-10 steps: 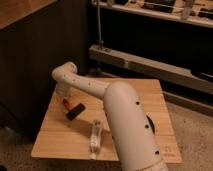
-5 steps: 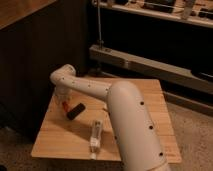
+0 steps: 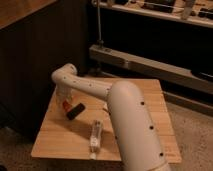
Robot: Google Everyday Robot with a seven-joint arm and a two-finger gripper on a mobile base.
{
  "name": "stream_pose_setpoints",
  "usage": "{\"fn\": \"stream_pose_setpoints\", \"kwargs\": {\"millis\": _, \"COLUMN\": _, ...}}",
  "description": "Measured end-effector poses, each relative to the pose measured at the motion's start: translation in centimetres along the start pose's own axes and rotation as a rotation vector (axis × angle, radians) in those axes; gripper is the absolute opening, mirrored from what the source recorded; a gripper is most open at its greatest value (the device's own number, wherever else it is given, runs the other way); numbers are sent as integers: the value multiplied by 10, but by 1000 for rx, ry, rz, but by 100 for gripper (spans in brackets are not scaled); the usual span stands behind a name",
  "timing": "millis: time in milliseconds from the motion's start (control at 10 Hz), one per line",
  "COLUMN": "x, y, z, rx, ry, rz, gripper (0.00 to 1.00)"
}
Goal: Drag the pepper across the table
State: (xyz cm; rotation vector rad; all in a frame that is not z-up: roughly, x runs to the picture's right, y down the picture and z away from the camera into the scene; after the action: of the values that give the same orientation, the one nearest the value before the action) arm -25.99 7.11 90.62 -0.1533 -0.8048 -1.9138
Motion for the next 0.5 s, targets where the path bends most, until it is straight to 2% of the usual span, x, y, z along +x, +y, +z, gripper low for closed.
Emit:
{"fn": "stream_pose_setpoints", "kwargs": {"millis": 100, "x": 1, "y": 3, "z": 1, "rx": -25, "ry": -8, "rz": 6, "gripper": 79}}
{"fn": "stream_pose_setpoints", "kwargs": {"millis": 300, "x": 0, "y": 14, "z": 3, "rx": -51, "ry": -21, "rz": 19, "gripper": 80}}
{"fn": "stream_pose_setpoints", "kwargs": {"millis": 500, "x": 2, "y": 10, "z": 7, "rx": -51, "ry": -35, "rz": 16, "gripper": 79}}
